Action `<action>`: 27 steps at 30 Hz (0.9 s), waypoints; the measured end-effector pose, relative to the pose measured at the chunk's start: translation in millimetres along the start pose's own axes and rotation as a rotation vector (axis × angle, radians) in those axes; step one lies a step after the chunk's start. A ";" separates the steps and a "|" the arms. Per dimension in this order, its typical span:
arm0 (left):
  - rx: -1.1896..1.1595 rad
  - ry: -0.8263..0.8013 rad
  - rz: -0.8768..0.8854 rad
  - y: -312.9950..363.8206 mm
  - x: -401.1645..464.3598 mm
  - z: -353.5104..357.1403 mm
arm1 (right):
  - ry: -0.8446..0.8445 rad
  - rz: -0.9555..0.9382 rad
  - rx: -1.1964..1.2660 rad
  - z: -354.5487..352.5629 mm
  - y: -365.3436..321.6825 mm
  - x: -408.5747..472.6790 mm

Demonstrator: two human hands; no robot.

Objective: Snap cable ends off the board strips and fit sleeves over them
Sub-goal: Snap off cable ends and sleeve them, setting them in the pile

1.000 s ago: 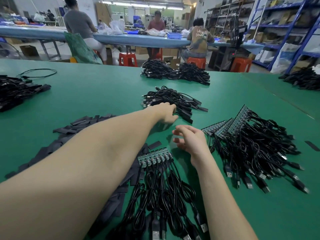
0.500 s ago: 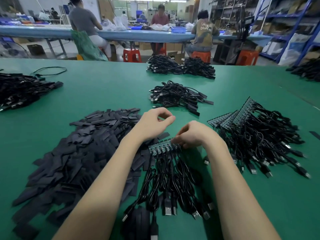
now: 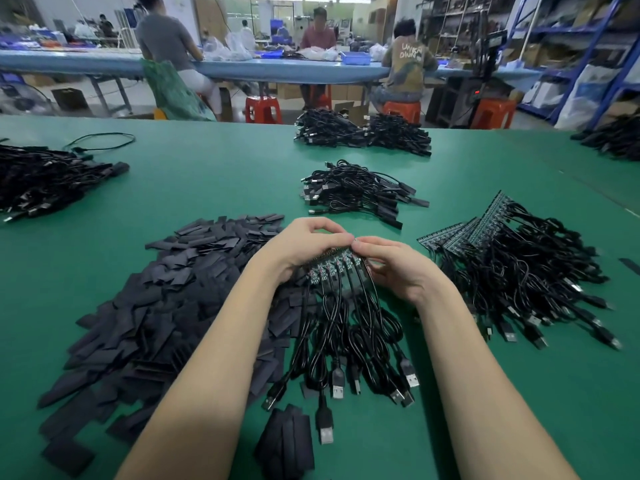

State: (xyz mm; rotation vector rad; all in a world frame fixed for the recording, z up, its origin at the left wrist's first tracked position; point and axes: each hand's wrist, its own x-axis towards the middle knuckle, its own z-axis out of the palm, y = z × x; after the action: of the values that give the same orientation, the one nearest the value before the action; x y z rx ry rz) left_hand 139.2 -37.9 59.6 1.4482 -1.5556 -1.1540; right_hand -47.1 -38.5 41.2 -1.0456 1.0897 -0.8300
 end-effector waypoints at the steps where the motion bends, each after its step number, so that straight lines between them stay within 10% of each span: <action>1: 0.008 0.009 -0.021 -0.5 0.0 -2.1 | 0.001 0.002 0.020 1.5 0.3 0.3; 20: -0.636 -0.348 -0.008 -7.1 -10.2 -2.7 | -0.246 0.106 0.675 11.2 -0.1 -2.7; 27: 0.434 -0.018 0.132 -7.8 -8.4 -11.3 | 0.289 -0.077 0.044 -3.3 -10.5 -1.6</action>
State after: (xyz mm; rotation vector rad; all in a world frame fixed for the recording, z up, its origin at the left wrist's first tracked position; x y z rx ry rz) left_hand 153.5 -31.0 56.9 1.5767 -1.9684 -0.7833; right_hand -51.1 -41.0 51.3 -0.9542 1.2730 -1.0864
